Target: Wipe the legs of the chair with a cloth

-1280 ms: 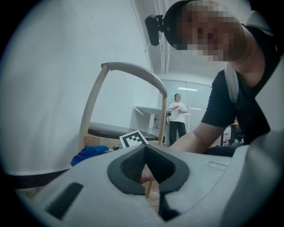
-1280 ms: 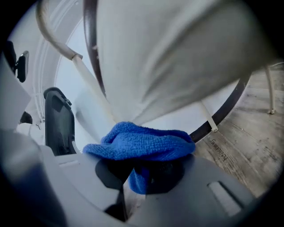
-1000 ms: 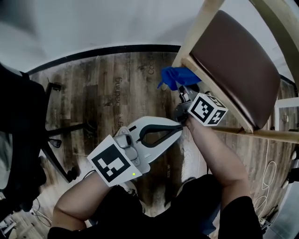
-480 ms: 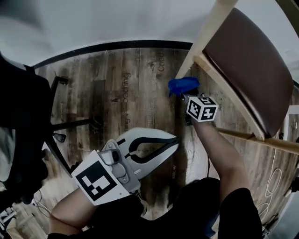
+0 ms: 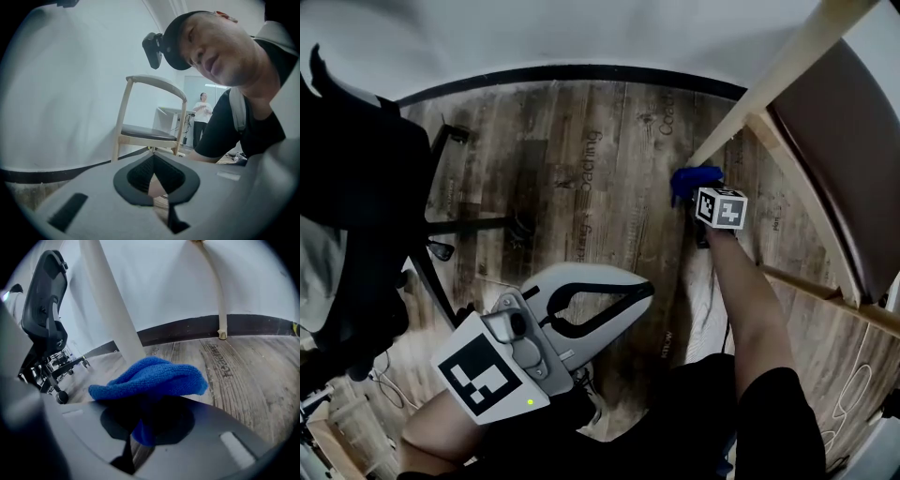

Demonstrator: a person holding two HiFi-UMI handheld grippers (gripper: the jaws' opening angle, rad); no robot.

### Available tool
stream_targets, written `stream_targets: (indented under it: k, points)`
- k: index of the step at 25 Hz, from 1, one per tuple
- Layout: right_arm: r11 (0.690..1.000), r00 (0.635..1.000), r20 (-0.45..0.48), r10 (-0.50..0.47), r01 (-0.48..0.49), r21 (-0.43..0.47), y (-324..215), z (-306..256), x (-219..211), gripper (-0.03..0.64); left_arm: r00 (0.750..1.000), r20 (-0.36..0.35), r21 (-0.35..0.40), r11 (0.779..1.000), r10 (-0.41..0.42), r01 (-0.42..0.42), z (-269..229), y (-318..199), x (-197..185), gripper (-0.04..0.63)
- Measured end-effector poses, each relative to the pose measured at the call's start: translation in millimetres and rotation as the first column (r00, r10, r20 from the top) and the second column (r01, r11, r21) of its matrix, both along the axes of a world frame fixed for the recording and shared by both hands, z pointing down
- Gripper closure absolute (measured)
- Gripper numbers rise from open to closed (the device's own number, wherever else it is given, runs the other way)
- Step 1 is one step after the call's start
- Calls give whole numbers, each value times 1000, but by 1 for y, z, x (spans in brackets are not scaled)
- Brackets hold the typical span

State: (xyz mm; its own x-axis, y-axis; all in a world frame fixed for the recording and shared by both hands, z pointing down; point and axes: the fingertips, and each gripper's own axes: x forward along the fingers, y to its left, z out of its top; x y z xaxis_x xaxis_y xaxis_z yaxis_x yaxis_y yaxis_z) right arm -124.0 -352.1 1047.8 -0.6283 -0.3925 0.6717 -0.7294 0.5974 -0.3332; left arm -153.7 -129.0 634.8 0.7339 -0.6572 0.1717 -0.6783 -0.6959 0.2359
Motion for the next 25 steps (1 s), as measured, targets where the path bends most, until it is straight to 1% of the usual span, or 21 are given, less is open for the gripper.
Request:
stream_targets:
  k: [4, 6, 8, 11, 16, 18, 20, 23, 25]
  points:
    - [1000, 1000, -6, -12, 12, -10, 1, -1, -1, 549, 1000, -7, 6, 1000, 13, -13, -2, -3, 2, 597]
    - [1000, 1000, -4, -7, 7, 6, 1, -10, 0, 551, 999, 2, 11, 999, 35, -35, -1, -5, 8, 597]
    - [999, 1000, 19, 5, -5, 36, 1, -27, 0, 551, 998, 16, 6, 998, 56, -56, 4, -7, 14, 597]
    - [996, 996, 88, 34, -41, 74, 3, -63, -2, 551, 997, 10, 2, 997, 73, -73, 9, -12, 23, 597]
    - [984, 967, 221, 127, -151, 92, 4, -124, -3, 551, 991, 10, 45, 990, 136, -136, 7, -18, 51, 597]
    - [980, 957, 255, 139, -170, 103, 4, -146, -3, 551, 986, 23, 43, 985, 164, -165, 11, -17, 62, 597]
    - [976, 948, 287, 137, -179, 126, 4, -170, -3, 551, 983, 21, 41, 982, 184, -185, 13, -16, 69, 597]
    - [968, 930, 340, 140, -201, 151, 7, -206, -1, 551, 980, 17, 60, 978, 200, -200, 10, -16, 75, 597]
    - [963, 911, 381, 156, -227, 148, 8, -227, -1, 551, 979, 4, 76, 976, 205, -205, 7, -19, 80, 598]
